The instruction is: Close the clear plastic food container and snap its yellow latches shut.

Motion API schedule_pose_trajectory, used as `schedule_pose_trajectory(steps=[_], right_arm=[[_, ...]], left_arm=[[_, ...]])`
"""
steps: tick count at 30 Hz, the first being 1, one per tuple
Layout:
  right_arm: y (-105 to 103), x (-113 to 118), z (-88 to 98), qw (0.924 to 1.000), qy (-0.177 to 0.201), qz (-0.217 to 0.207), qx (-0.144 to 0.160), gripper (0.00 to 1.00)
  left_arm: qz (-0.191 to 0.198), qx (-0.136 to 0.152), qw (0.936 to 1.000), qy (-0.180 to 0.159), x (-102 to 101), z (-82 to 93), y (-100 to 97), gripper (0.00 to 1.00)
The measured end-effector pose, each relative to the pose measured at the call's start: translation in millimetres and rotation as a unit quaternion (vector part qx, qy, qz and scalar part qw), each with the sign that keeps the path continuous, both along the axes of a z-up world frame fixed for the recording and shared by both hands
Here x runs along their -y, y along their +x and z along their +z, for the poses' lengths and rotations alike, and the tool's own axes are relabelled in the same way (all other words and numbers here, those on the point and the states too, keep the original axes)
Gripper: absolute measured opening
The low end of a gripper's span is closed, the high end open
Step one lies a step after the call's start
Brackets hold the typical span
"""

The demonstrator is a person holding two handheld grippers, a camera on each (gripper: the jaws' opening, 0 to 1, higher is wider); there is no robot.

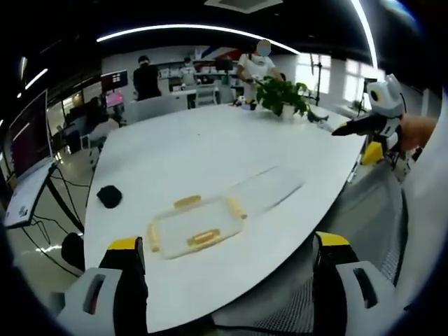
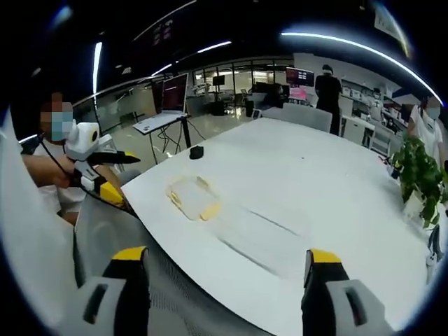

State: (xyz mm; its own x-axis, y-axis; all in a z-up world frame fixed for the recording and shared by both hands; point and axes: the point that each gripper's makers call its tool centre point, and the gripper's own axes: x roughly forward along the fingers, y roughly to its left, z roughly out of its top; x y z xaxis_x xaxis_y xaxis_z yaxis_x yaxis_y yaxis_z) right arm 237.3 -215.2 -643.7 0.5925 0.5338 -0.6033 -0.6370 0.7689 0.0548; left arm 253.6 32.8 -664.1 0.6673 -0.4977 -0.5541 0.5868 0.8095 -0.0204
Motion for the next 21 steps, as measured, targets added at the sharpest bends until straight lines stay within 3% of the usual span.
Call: schedule_pose_trajectory(steps=[9,21], right_arm=[[9.1,-19.9,3.6,0.9995,-0.012,0.027,0.015,0.81],[17.1,-53.2,3.0,0.9981,-0.016,0.058,0.017,0.82]], left_arm=[[-0.036,0.001,0.9991,0.021,-9.5,-3.1,5.0,0.93],[-0.081,0.004,0.9961,0.034,-24.6,-7.2,16.1,0.88]])
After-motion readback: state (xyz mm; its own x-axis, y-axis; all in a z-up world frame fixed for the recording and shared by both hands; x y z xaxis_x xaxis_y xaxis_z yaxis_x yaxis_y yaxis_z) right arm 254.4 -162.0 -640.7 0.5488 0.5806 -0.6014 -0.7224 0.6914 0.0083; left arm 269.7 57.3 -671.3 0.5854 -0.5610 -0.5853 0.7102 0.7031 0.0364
